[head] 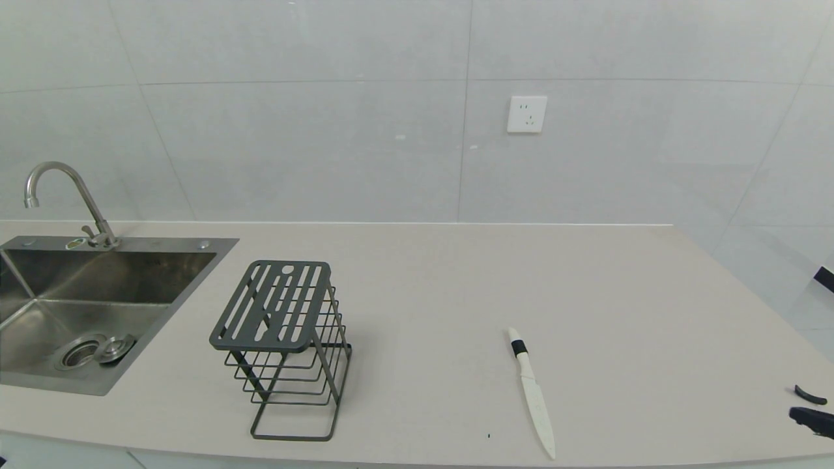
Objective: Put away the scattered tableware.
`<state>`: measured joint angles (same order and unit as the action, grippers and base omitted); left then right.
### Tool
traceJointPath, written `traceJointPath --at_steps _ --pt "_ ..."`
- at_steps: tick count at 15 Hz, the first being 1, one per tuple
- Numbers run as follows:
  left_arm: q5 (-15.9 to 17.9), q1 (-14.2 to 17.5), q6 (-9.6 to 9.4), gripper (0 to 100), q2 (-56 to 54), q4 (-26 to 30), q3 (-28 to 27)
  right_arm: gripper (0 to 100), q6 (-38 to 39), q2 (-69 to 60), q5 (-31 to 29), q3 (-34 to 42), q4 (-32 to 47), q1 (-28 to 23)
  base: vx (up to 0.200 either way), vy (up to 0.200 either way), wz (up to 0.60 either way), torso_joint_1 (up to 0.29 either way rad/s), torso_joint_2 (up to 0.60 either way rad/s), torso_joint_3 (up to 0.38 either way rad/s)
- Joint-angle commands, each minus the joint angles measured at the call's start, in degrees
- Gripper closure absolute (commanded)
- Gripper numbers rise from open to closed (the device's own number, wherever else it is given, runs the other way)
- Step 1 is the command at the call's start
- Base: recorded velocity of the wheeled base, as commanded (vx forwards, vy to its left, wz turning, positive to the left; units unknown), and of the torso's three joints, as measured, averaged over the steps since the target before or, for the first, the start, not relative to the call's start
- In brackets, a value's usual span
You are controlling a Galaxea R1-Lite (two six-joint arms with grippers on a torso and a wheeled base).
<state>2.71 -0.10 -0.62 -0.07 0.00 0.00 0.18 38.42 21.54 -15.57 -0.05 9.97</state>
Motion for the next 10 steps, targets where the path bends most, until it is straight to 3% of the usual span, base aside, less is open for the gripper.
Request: traceJointPath --at_steps 1,5,8,10 --pt "0.02 0.01 0.01 0 0.07 0.0 0.0 0 -1.06 9.65 -0.01 -0.08 -2.76 2.07 0.0 0.0 0.0 0.0 0.0 0.0" --pt "0.02 0.01 0.09 0 0.07 0.0 0.0 0 -5.98 14.92 -0.1 -0.25 -4.87 2.77 0.0 0.0 0.0 0.0 0.0 0.0" --pt "0.02 0.01 0.09 0 0.07 0.0 0.0 0 -7.21 18.09 -0.36 -2.89 -4.96 7.25 0.0 0.0 0.0 0.0 0.0 0.0" --pt "0.02 0.01 0.01 0 0.07 0.0 0.0 0 -6.6 23.1 -3.7 -6.41 -4.87 11.56 0.0 0.0 0.0 0.0 0.0 0.0"
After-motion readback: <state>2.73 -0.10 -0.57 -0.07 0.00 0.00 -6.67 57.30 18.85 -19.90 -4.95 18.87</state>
